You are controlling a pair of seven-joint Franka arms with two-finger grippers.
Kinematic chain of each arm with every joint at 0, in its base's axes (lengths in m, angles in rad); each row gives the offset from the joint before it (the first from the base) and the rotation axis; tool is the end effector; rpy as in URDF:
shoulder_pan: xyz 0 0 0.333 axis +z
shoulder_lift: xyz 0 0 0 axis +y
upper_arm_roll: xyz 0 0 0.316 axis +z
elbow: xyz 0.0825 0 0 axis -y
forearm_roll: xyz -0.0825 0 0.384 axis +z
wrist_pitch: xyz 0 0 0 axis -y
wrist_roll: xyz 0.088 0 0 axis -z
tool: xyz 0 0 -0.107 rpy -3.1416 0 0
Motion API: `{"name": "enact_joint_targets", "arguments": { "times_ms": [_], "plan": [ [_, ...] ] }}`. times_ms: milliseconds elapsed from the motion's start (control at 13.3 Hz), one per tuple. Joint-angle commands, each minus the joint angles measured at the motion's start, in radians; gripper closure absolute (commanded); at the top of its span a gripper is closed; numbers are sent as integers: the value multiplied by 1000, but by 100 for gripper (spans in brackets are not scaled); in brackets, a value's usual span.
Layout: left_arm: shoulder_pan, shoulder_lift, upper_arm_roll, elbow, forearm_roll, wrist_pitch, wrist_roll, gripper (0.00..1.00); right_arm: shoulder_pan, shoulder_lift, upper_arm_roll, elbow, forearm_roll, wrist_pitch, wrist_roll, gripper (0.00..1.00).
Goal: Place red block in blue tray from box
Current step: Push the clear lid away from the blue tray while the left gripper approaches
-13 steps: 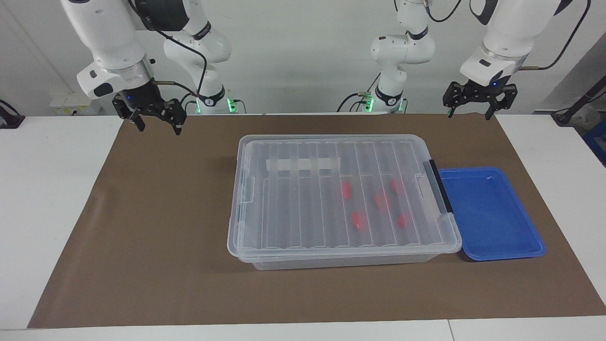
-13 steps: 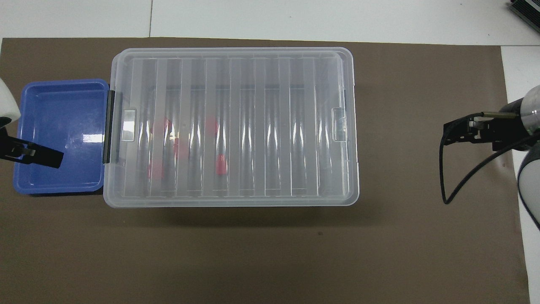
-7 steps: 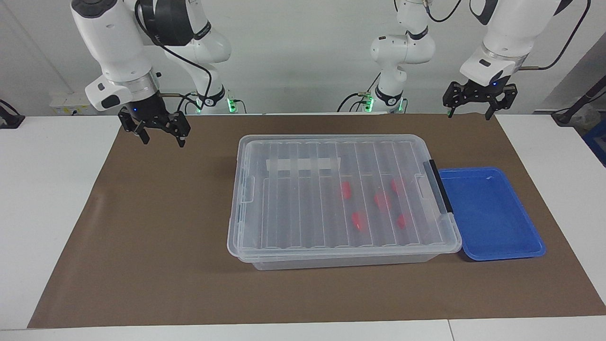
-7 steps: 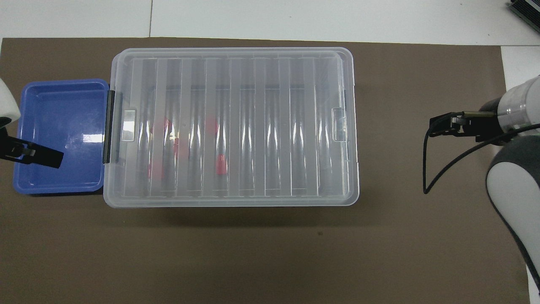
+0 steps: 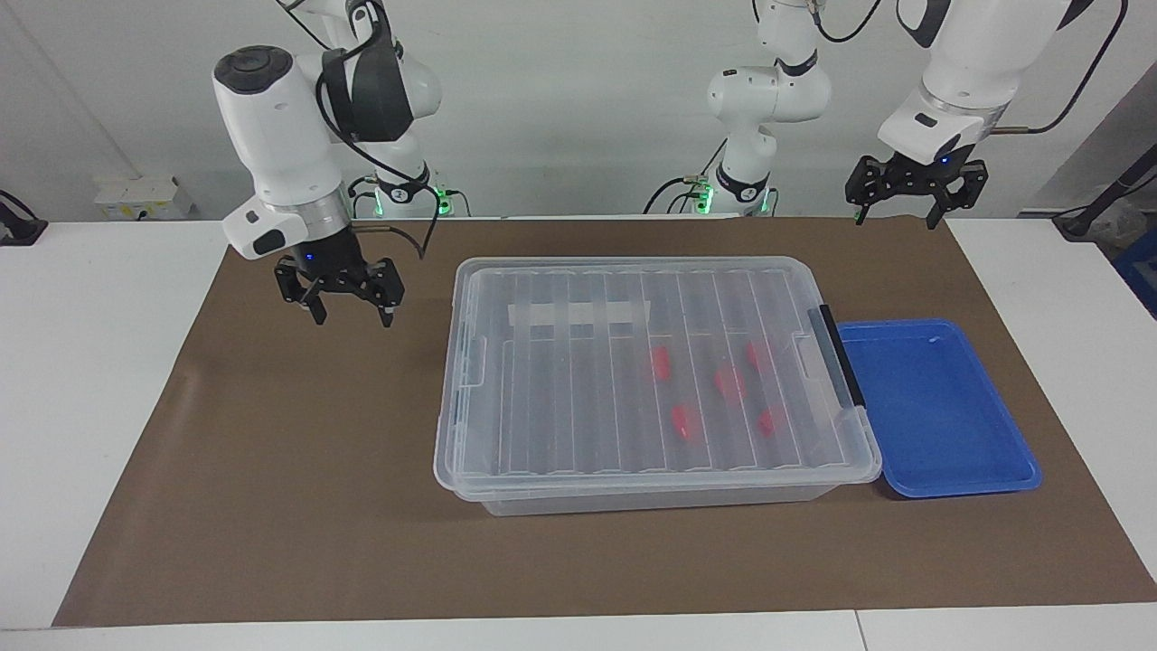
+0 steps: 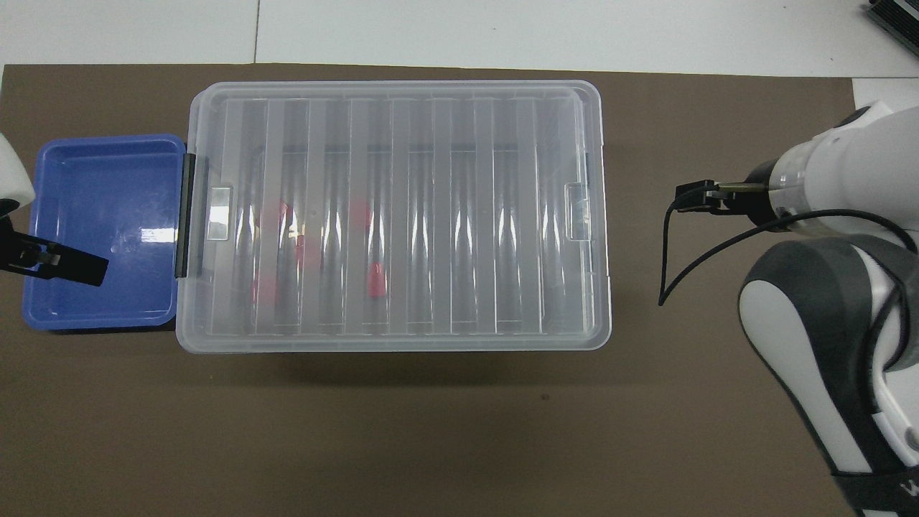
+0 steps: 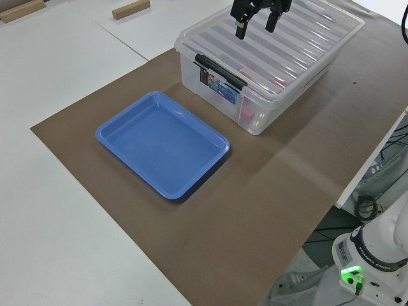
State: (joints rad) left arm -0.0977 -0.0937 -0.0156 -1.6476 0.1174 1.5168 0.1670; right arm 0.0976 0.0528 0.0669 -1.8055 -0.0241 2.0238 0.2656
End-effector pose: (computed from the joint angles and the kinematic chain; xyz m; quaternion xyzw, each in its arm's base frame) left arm 0.5172 -0.0461 0.6349 -0.9886 0.1373 0.0201 0.0588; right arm 0.5874 0.0954 0.5235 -0.9955 0.0462 -0.0828 0.0084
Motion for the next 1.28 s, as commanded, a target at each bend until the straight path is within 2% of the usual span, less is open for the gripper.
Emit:
{"name": "enact_joint_targets", "arguments": {
  "times_ms": [0, 226, 376, 903, 978, 1204],
  "plan": [
    [30, -28, 5, -32, -18, -26, 12, 0, 69, 44, 4, -5, 9, 68, 105, 1],
    [26, -32, 3, -38, -16, -17, 3, 0, 119, 67, 4, -8, 0, 76, 178, 1],
    [19, -31, 2, -40, -16, 23, -12, 0, 142, 58, 2, -46, -11, 76, 181, 1],
    [-8, -37, -7, -99, -18, 118, -179, 0, 125, 32, 1, -97, -88, 39, 158, 1],
    [-22, -35, -9, -110, -16, 138, -243, 0, 110, 32, -1, -98, -91, 35, 130, 1],
    [-28, -32, -9, -115, -16, 151, -267, 0, 50, 32, -1, -97, -92, 33, 9, 1]
  ]
}}
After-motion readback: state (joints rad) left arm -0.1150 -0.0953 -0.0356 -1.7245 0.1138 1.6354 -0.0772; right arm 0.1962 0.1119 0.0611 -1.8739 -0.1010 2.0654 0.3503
